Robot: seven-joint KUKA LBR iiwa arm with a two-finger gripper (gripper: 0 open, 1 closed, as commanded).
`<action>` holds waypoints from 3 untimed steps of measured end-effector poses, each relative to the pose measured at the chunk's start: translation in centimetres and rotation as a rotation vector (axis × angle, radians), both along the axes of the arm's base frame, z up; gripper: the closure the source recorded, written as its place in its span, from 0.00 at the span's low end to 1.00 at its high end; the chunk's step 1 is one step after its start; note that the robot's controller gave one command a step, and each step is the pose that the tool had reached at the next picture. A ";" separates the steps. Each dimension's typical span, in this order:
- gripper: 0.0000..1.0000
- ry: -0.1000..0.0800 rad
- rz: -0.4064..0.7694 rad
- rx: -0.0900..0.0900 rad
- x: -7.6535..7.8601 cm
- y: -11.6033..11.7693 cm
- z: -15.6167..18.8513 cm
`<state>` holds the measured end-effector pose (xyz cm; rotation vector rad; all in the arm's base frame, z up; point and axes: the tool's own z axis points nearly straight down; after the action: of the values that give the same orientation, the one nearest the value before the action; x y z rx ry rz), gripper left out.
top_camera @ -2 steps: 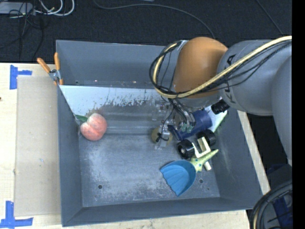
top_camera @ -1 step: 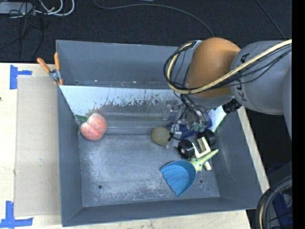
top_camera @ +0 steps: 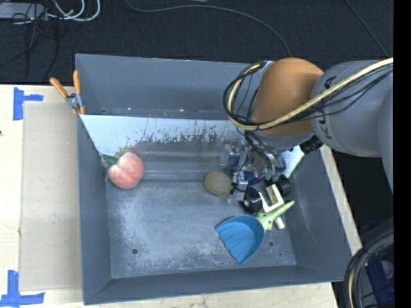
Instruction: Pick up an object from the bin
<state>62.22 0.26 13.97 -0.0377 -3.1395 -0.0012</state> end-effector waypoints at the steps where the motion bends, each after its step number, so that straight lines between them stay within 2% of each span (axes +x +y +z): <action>1: 0.00 0.001 -0.089 0.000 -0.3 0.9 -7.1; 2: 1.00 0.002 -0.002 0.002 0.0 0.9 -7.0; 3: 1.00 0.002 -0.003 0.002 0.0 0.9 -7.0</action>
Offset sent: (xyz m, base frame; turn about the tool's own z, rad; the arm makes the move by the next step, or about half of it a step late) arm -0.0001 0.0069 -0.0697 0.0028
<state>62.18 1.13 6.95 -0.0423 -3.1379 -0.0041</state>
